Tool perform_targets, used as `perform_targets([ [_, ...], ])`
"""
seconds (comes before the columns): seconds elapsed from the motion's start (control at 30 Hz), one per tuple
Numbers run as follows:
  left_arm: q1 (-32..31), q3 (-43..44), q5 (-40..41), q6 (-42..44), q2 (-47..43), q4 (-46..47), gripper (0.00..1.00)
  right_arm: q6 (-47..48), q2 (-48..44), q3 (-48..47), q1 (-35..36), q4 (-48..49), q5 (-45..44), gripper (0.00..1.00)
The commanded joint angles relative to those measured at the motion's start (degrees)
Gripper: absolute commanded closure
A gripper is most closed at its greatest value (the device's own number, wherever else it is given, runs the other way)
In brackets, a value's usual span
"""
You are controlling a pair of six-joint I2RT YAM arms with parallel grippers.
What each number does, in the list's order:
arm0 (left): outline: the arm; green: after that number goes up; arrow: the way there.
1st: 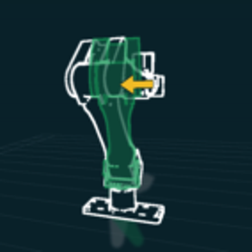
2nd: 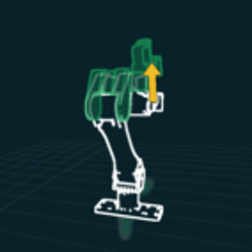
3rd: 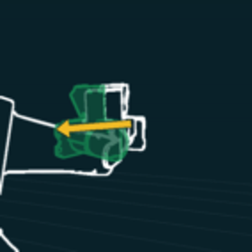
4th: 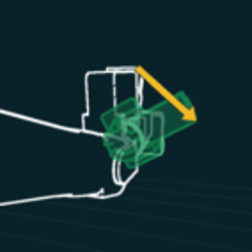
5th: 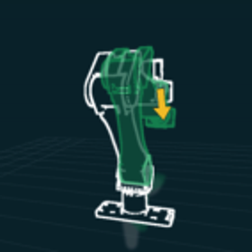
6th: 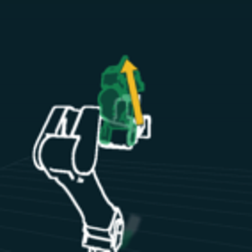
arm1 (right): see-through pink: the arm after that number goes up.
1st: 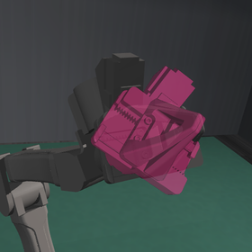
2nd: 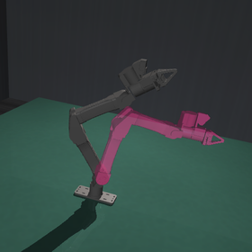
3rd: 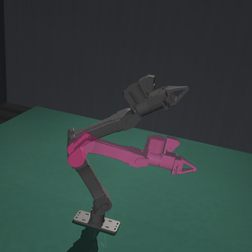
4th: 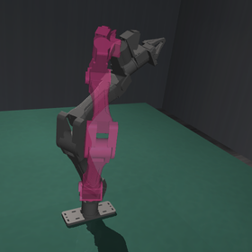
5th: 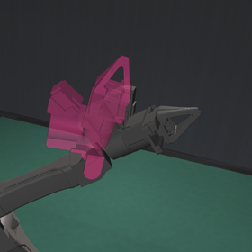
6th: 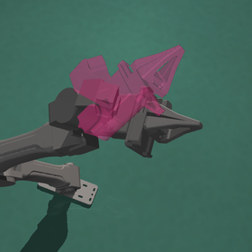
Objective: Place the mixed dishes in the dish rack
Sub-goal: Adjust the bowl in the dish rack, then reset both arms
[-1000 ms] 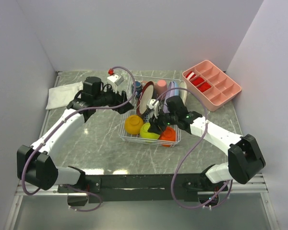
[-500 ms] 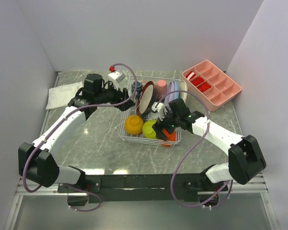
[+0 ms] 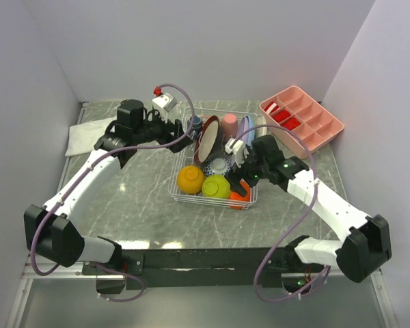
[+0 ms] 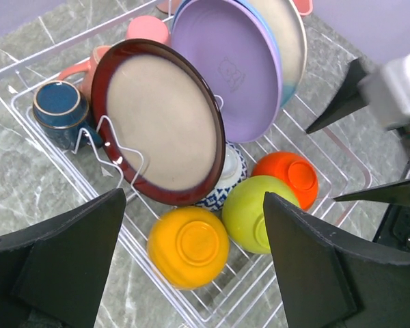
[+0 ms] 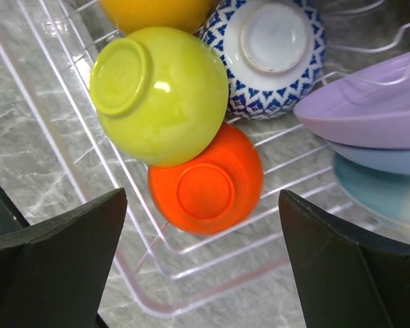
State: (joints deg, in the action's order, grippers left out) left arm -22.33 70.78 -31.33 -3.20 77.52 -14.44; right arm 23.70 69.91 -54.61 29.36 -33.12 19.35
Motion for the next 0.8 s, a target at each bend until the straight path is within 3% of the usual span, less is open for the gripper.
perform_targets([
  [0.0,-0.26,3.31,2.84,1.62,-0.96,0.82,0.1,1.08,-5.82,-2.78,-0.8,-3.96,-1.42,0.0],
  [0.1,0.53,3.48,8.19,1.27,-1.14,-0.15,0.07,-4.44,-10.73,-2.26,-5.69,-2.13,-2.21,0.0],
  [0.13,1.23,3.05,14.39,0.4,-1.31,-0.07,0.04,-9.85,-11.8,-1.91,-7.11,0.4,-4.3,0.0],
  [0.3,6.15,1.46,25.25,-1.8,-2.37,3.0,0.04,-20.7,-14.36,-3.92,-11.78,3.33,-20.12,0.0],
  [0.33,7.72,1.03,27.09,-3.03,-2.46,3.62,0.04,-23.59,-14.1,-4.1,-11.96,4.29,-27.72,0.0],
  [0.57,12.3,-2.58,30.1,-2.51,-0.35,7.32,0.04,-29.85,-19.63,-0.06,-21.01,7.64,-39.03,0.0],
  [0.77,13.71,-2.06,29.66,-0.93,2.37,8.72,0.04,-29.94,-26.39,4.24,-25.13,6.84,-39.31,0.0],
])
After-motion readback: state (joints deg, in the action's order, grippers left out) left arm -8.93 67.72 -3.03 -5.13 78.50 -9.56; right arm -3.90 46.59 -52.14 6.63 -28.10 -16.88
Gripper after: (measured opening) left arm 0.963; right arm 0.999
